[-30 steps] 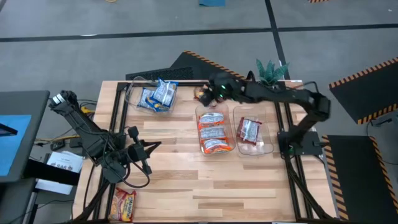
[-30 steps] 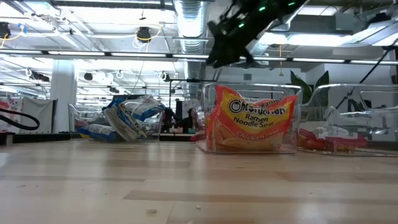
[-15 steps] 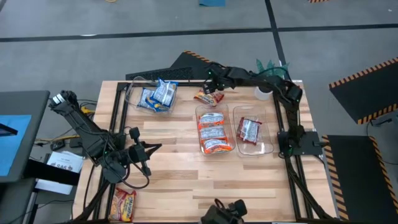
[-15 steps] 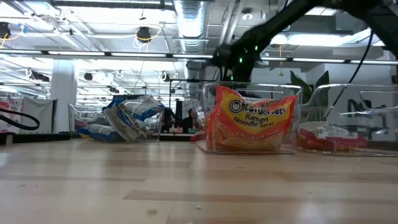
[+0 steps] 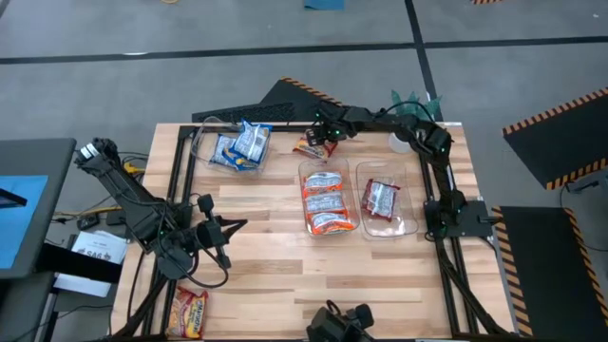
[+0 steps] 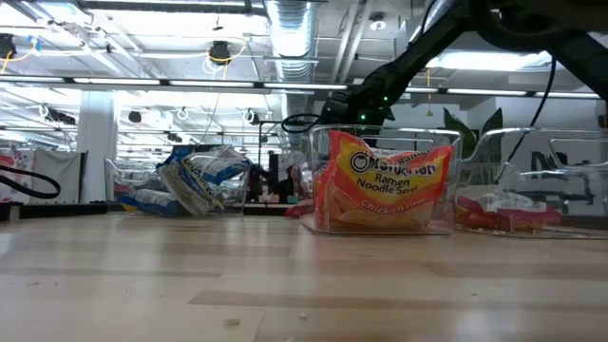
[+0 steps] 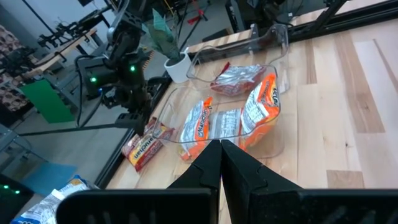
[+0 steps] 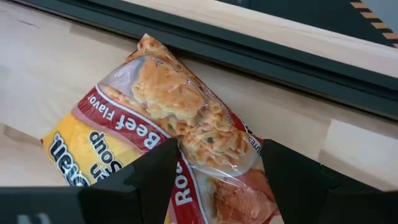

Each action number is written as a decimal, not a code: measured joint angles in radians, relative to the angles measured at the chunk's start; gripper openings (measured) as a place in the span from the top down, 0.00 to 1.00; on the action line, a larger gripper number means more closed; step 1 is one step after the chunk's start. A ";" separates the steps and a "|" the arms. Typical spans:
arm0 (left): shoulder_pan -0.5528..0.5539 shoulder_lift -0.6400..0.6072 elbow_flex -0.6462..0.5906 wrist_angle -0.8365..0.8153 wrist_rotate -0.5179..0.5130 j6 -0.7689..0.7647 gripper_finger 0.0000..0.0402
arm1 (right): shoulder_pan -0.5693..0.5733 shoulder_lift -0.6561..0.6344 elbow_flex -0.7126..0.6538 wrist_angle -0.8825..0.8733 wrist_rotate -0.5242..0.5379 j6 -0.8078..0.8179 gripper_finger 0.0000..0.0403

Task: Sort Maruchan noodles
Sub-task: Put the top red noodle pack into the bottom right transparent bin

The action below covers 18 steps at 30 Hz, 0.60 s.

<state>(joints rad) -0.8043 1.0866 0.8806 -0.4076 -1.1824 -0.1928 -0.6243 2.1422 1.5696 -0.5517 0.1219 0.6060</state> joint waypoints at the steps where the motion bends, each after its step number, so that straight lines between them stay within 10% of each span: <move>1: 0.000 0.000 0.000 0.000 0.000 0.000 1.00 | 0.000 0.000 0.000 0.000 0.001 0.000 0.36; 6: 0.000 0.000 0.000 0.000 0.000 -0.003 1.00 | 0.000 0.001 -0.001 -0.004 0.000 -0.001 0.48; 13: 0.000 0.000 0.000 0.000 0.000 -0.005 1.00 | 0.001 0.001 -0.001 0.010 0.005 -0.059 0.94; 18: 0.000 0.000 0.000 0.000 -0.001 -0.005 1.00 | 0.003 -0.010 -0.004 0.004 0.013 -0.120 0.97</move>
<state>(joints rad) -0.8043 1.0866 0.8806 -0.4072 -1.1829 -0.1982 -0.6209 2.1324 1.5656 -0.5473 0.1348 0.4860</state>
